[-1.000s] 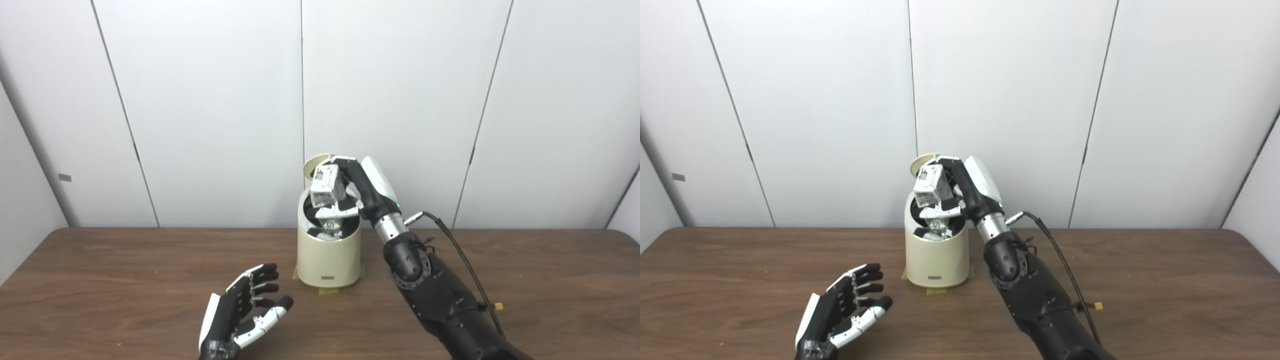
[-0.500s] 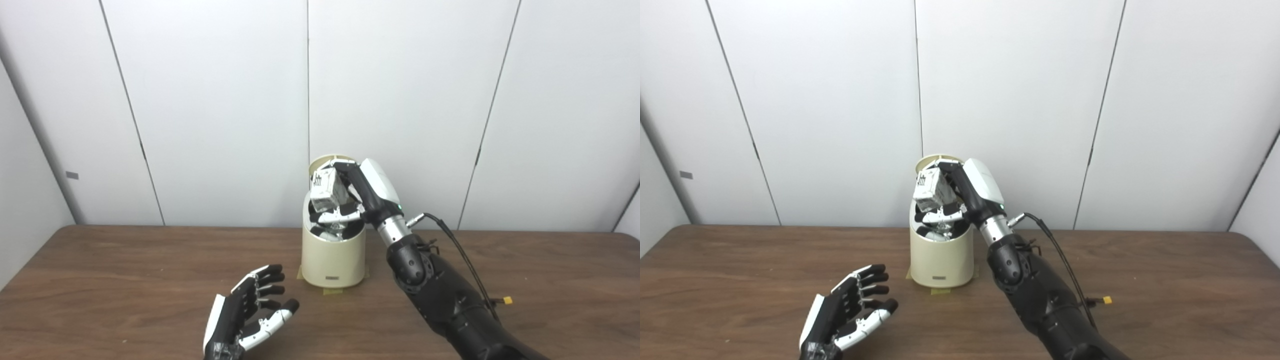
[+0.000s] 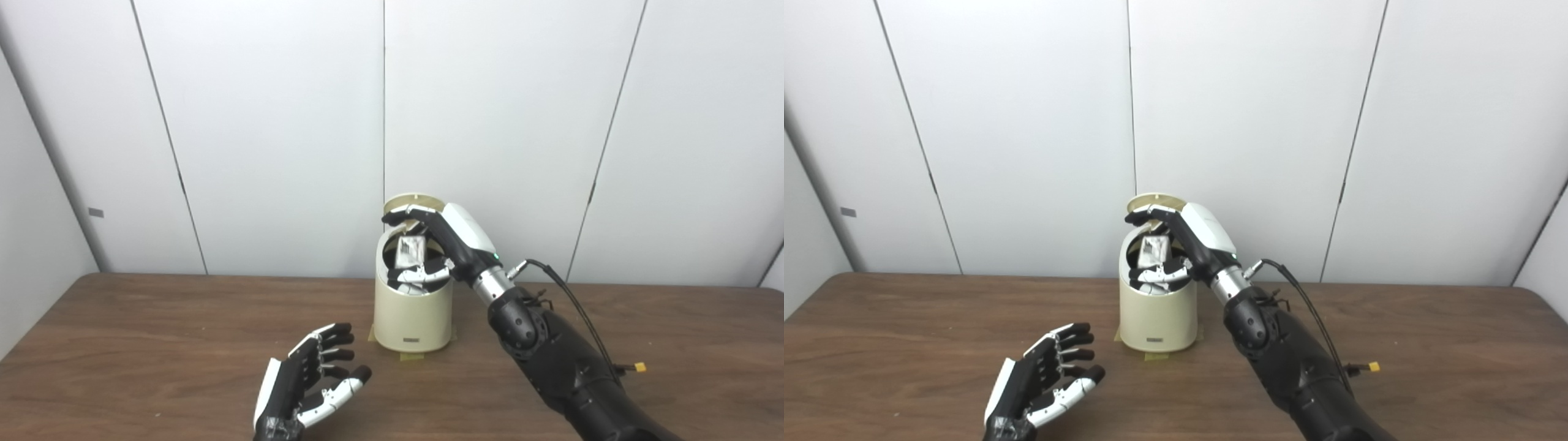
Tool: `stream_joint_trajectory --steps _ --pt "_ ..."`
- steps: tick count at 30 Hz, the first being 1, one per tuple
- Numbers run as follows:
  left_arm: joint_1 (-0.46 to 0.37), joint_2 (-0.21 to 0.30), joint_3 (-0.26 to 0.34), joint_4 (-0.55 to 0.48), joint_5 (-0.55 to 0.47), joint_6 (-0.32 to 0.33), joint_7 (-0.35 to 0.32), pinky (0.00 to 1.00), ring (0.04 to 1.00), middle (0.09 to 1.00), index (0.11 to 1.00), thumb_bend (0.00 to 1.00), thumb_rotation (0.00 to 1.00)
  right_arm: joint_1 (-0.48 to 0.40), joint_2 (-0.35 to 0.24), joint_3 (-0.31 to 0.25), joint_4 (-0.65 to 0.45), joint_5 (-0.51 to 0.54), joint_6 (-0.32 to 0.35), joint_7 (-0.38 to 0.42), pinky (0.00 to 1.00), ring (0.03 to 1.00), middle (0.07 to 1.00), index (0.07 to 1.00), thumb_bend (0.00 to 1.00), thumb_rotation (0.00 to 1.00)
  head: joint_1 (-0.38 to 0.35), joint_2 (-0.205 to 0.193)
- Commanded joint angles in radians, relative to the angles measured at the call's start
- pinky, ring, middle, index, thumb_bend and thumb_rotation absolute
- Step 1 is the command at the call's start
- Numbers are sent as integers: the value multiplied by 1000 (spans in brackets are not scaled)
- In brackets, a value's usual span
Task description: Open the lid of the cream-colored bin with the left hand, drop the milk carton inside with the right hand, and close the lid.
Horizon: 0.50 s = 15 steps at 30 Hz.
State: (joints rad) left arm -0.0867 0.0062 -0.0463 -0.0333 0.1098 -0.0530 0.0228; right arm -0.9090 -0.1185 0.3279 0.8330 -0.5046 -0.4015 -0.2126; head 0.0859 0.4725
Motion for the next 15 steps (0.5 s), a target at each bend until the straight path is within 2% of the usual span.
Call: stream_joint_trajectory --steps 1,7,15 --pt "-31 -1 -3 -25 -5 -7 -6 600 704 756 765 700 207 -36 -22 -20 -52 7 9 8 567 691 751 725 864 120 -1 1" --pt "-34 3 -3 -17 5 -5 -4 615 712 757 767 709 234 -3 -32 -36 -133 20 2 42 557 688 757 737 857 123 -1 4" --pt "-36 5 -1 -17 -7 -2 -9 620 718 760 770 697 209 49 -46 -70 -257 46 -36 57 508 630 727 698 844 92 -5 3"
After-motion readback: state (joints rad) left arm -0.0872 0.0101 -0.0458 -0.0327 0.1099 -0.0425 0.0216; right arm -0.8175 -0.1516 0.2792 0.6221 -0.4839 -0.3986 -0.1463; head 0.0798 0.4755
